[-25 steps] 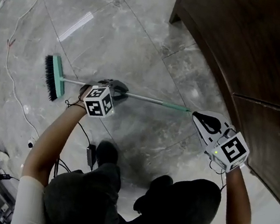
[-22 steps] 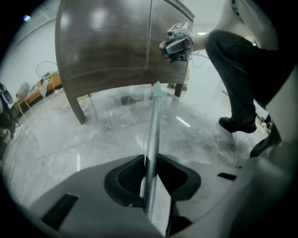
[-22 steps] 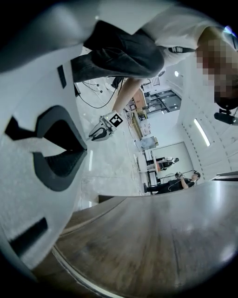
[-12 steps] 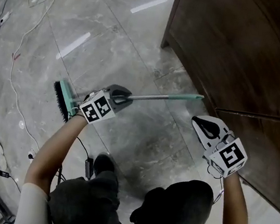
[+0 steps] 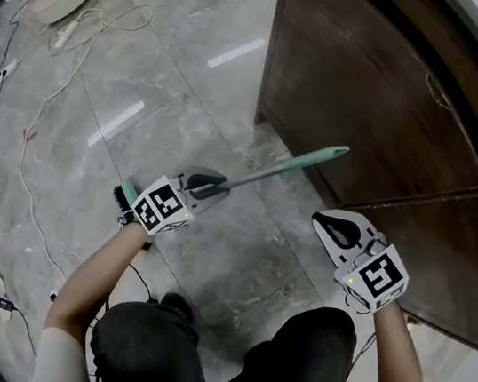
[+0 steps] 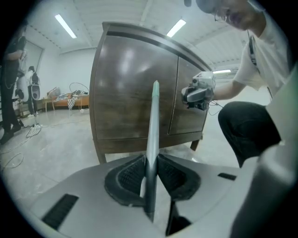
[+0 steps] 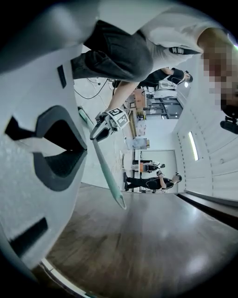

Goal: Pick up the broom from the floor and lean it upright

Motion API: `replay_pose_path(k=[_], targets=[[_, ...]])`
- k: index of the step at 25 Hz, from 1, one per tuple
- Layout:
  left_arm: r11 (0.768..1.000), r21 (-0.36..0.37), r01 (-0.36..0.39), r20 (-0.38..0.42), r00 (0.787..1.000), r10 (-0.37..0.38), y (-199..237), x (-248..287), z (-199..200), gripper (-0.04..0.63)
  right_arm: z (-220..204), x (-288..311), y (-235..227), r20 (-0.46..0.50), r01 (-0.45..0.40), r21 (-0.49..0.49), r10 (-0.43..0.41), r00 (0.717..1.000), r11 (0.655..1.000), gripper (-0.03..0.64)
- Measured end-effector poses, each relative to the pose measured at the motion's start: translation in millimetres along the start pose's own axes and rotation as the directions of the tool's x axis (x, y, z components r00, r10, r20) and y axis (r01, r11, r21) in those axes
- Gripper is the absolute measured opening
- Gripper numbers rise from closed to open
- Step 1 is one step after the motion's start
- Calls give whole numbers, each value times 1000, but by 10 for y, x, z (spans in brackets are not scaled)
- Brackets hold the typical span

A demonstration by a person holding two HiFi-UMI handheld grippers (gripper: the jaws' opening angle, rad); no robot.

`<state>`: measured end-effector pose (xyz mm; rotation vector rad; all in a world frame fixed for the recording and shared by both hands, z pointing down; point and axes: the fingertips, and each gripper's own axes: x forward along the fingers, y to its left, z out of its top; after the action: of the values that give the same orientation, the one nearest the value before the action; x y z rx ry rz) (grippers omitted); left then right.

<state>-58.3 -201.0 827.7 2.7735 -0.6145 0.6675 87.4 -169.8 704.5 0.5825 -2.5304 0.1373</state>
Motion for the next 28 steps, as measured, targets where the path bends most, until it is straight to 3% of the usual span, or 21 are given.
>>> replay_pose_path(k=[8, 14, 22, 28], targets=[[998, -62, -3, 200, 980, 16, 62, -28, 1010, 80, 371, -288, -42, 26, 46, -40, -45, 999, 998, 1], [991, -134, 9, 294, 955, 31, 73, 5, 1536, 80, 523, -445, 42, 43, 63, -48, -61, 997, 997, 1], [982, -184, 39, 392, 919, 37, 92, 101, 2042, 81, 676, -560, 48, 62, 83, -59, -80, 995, 995, 2], [971, -237, 16, 404, 911, 83, 212, 237, 1994, 94, 589, -570, 84, 50, 92, -54, -89, 995, 994, 1]])
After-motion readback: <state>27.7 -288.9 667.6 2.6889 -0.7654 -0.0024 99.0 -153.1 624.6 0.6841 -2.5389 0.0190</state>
